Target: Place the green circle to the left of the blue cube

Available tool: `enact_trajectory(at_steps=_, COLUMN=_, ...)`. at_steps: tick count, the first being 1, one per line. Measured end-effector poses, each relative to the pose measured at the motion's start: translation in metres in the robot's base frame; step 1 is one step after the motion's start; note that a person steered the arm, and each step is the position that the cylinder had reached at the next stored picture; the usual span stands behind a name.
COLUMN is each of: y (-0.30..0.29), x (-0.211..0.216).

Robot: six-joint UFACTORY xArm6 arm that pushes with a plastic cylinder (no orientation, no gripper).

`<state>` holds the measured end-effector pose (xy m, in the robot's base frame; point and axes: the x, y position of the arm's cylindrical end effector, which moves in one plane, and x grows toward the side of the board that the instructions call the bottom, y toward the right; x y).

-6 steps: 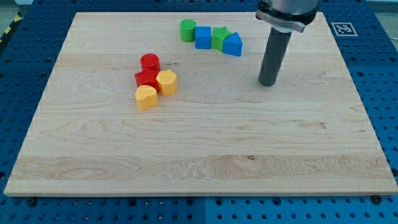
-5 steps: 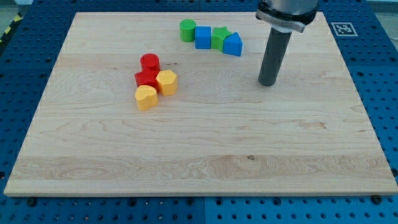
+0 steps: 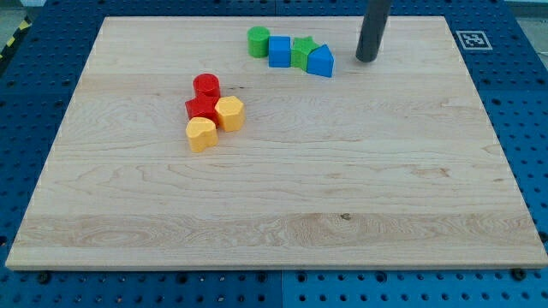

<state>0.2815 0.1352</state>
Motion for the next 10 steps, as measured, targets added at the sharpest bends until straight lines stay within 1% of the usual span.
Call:
enact_trajectory(at_steps=1, y=-0.045, x=-0.032)
enact_trajectory(at_steps=2, y=-0.109, x=-0.035)
enact_trajectory(at_steps=3, y=-0.135, x=-0.035)
enact_trajectory(at_steps=5, y=-0.166, x=-0.054)
enact_trajectory(at_steps=7, y=-0.167, x=-0.054)
enact_trajectory(at_steps=8, y=-0.132, x=-0.048)
enact_trajectory(at_steps=9, y=-0.134, x=-0.036)
enact_trajectory(at_steps=10, y=-0.164, x=-0.036)
